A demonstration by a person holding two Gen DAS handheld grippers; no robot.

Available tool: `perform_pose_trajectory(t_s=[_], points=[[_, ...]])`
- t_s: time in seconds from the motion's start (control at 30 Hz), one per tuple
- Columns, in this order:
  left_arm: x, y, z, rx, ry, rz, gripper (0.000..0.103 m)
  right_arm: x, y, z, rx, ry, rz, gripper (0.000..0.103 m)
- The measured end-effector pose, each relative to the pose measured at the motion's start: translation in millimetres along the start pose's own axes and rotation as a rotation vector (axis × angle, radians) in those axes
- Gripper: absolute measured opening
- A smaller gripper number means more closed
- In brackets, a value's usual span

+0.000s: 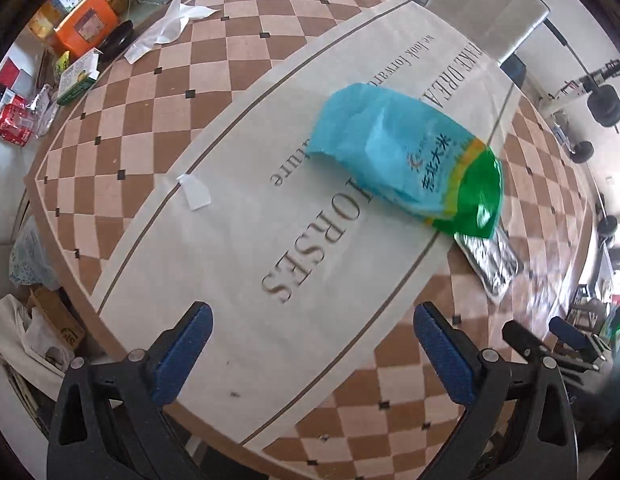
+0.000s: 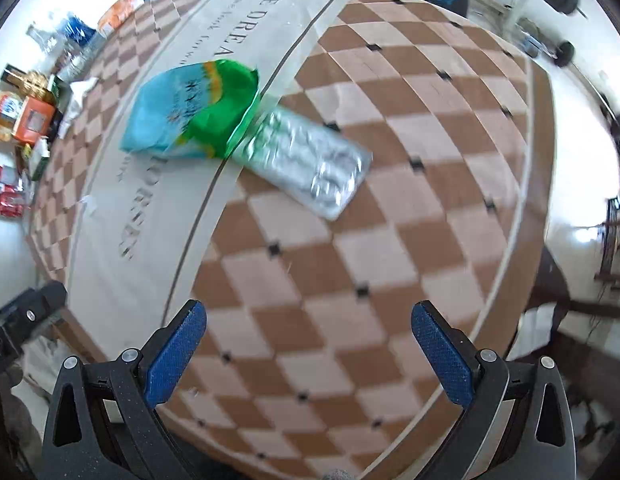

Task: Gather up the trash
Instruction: 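Grasp the blue-green rice bag with the left tool while the right tool grasps the foil blister pack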

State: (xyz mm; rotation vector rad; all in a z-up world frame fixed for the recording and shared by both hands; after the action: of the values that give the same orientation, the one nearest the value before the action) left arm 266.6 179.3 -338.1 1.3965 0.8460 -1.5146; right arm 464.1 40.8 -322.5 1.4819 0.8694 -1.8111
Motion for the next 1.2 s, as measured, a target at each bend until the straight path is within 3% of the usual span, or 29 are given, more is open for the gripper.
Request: perform_pose_trajectory(t_s=[0.1,0.3,0.37,0.47,0.5,0.6,0.67,0.7,0.73,0.87,1.2], points=[[16,13,-37,-0.056,-0.021,0.054,0.102,19,-1,-44,-0.068,-0.047,0.047,0.103],[43,24,-88,-0.114,-0.053,0.130,0.102,56,-11,-91,-0.181,-0.149,0.054,0.103],[51,26,-99,-0.121,-0.064,0.143,0.092,65,-11,-100,-0.196,-0.159,0.068,0.103],[56,29,-107,-0.116,-0.062,0.183,0.057,68,-12,-109,-0.203,-0.155,0.109,0.103],[55,30,-107,-0.104,-0.056,0.165,0.042,69,-11,-110,-0.204,-0.156,0.122,0.103],[47,36,-106,-0.043,-0.018,0.102,0.028,66,-11,-112,-0.213,-0.129,0.164,0.097],[40,37,-103,-0.019,0.005,0.070,0.022,59,-9,-114,-0.211,-0.103,0.162,0.078],[37,36,-102,-0.016,0.012,0.068,0.018,57,-8,-114,-0.203,-0.102,0.159,0.073],[32,35,-100,-0.013,0.022,0.064,0.017,56,-5,-116,-0.199,-0.097,0.156,0.068],[3,34,-96,0.026,0.093,0.007,0.014,53,3,-120,-0.173,-0.084,0.146,0.066],[-59,15,-75,0.102,0.258,-0.098,0.008,29,33,-97,-0.052,-0.019,0.039,0.065]])
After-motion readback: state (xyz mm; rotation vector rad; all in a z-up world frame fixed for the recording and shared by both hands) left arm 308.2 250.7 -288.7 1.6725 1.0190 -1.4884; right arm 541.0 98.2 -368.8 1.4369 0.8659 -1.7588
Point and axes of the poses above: each gripper's, at about its wrist camera, not at the fingertips, and x roughly the way its jaws point, y to its right, z to its underside, the point moved 6 cm from there along x, roughly the way its jaws point, and after that the axes turned 12 degrees about -y, right-handed, at the moved point
